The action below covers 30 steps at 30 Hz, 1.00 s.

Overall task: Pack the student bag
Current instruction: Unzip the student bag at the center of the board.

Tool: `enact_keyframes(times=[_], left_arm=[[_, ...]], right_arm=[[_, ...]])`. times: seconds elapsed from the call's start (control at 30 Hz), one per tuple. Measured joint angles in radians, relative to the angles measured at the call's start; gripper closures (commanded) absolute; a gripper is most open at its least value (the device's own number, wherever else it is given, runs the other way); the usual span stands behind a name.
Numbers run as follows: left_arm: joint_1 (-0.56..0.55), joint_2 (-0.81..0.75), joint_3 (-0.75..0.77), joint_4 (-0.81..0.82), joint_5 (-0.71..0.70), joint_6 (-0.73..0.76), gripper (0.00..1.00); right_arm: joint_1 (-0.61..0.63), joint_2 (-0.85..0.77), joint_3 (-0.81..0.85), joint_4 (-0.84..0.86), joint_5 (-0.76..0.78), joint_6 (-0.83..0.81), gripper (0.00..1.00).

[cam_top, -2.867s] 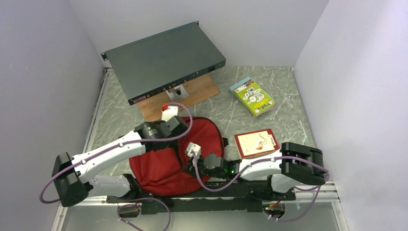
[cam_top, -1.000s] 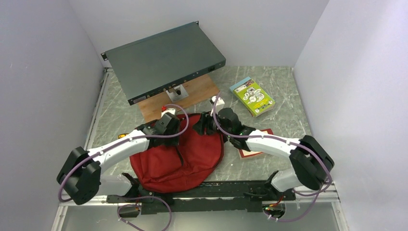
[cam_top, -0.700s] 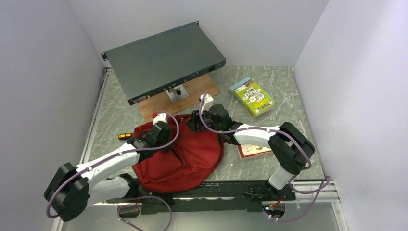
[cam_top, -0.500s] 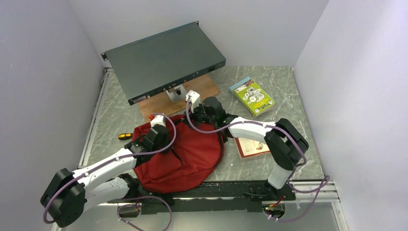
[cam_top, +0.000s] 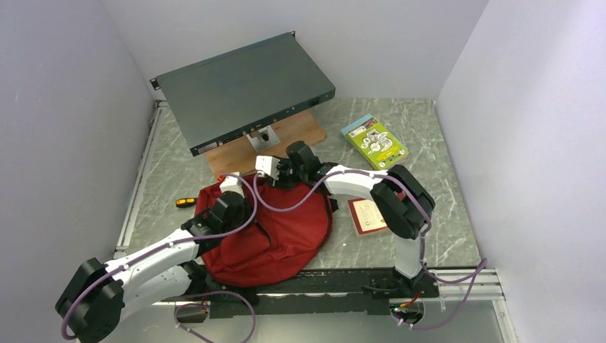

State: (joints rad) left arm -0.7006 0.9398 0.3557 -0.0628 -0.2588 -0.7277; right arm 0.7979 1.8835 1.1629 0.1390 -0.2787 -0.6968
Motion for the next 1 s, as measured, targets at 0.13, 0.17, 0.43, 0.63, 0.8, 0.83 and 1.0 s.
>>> enact_keyframes(times=[0.13, 0.17, 0.43, 0.63, 0.8, 0.83, 1.0], left_arm=[[0.001, -0.023, -0.023, 0.026, 0.002, -0.002, 1.0], [0.001, -0.028, -0.027, 0.029, 0.003, -0.003, 1.0], [0.002, -0.039, -0.038, 0.042, 0.008, -0.003, 1.0], [0.002, -0.039, -0.038, 0.042, 0.01, -0.003, 1.0], [0.003, -0.039, -0.038, 0.042, 0.011, -0.003, 1.0], [0.003, -0.039, -0.038, 0.042, 0.011, -0.003, 1.0], [0.004, -0.039, -0.038, 0.041, 0.011, -0.003, 1.0]], right_arm=[[0.0, 0.053, 0.074, -0.064, -0.022, -0.079, 0.5], [0.0, 0.063, 0.092, -0.077, -0.024, -0.091, 0.5], [0.003, 0.098, 0.163, -0.123, -0.05, -0.142, 0.51], [0.013, 0.153, 0.22, -0.167, -0.063, -0.175, 0.55], [0.016, 0.181, 0.26, -0.213, -0.076, -0.203, 0.54], [0.016, 0.183, 0.264, -0.219, -0.077, -0.207, 0.54], [0.016, 0.2, 0.299, -0.256, -0.09, -0.229, 0.56]])
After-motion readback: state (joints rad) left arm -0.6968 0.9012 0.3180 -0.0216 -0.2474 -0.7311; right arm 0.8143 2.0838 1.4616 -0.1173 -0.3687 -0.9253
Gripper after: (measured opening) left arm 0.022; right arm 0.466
